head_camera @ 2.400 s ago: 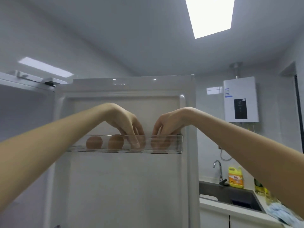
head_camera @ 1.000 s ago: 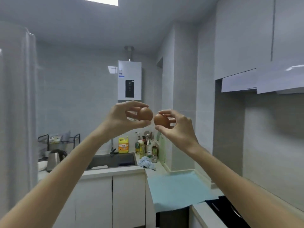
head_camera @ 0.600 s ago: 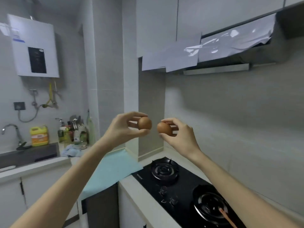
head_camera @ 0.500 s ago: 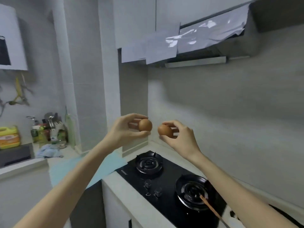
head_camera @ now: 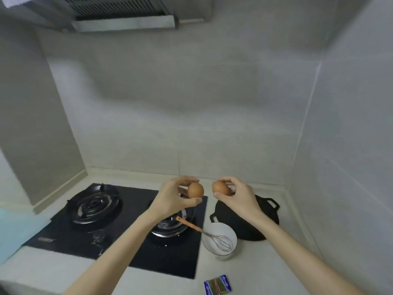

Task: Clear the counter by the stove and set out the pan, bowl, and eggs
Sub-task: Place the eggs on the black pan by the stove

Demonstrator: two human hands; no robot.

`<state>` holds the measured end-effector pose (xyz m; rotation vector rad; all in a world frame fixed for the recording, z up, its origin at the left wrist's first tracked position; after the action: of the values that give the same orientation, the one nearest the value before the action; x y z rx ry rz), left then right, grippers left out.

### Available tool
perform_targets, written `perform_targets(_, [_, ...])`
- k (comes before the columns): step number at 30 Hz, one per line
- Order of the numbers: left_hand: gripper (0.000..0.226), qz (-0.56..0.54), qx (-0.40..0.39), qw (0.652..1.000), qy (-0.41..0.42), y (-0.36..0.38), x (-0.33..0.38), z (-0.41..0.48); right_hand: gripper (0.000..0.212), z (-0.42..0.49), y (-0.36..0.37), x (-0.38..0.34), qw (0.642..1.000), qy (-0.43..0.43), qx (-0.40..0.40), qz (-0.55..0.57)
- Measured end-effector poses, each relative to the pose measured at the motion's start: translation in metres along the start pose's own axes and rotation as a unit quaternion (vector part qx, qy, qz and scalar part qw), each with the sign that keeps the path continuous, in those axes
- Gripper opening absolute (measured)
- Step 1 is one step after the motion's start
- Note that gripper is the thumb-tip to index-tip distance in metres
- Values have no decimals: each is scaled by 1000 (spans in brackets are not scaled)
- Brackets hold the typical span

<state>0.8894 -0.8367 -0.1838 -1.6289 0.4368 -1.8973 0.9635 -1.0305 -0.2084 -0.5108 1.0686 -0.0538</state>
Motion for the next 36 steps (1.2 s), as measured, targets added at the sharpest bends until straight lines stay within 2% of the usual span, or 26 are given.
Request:
perform_targets(9, [53, 14, -164, 986, 15, 124, -31, 58, 38, -42, -41, 102, 980, 154, 112, -59])
perform_targets(17, [49, 47, -233, 971, 3, 227, -47, 90, 34, -70, -81, 174, 952, 244, 164, -89])
perform_targets(25, [52, 62, -264, 961, -45, 315, -78, 145, 32, -42, -92, 272, 931, 302, 139, -149])
perform_targets(31, [52, 81, -276, 957, -43, 362, -85, 199, 29, -10, -107, 324, 912, 303, 69, -270])
perform_targets(34, [53, 80, -262, 960, -57, 383, -89, 224, 28, 7, -112, 349, 907, 279, 68, -309])
perform_targets(36, [55, 79, -252, 962, -64, 395, -91, 240, 32, 22, -112, 362, 905, 297, 76, -295])
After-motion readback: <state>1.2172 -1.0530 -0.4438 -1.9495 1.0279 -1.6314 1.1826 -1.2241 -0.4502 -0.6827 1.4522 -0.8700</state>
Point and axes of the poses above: each hand's wrist, its own z-axis towards the middle knuckle, its own y-axis out of the palm, x = y × z, the point moved 1 cm from there along z, towards the middle knuckle, and after that the axes turned 6 degrees about -y, right-handed, at the moved point
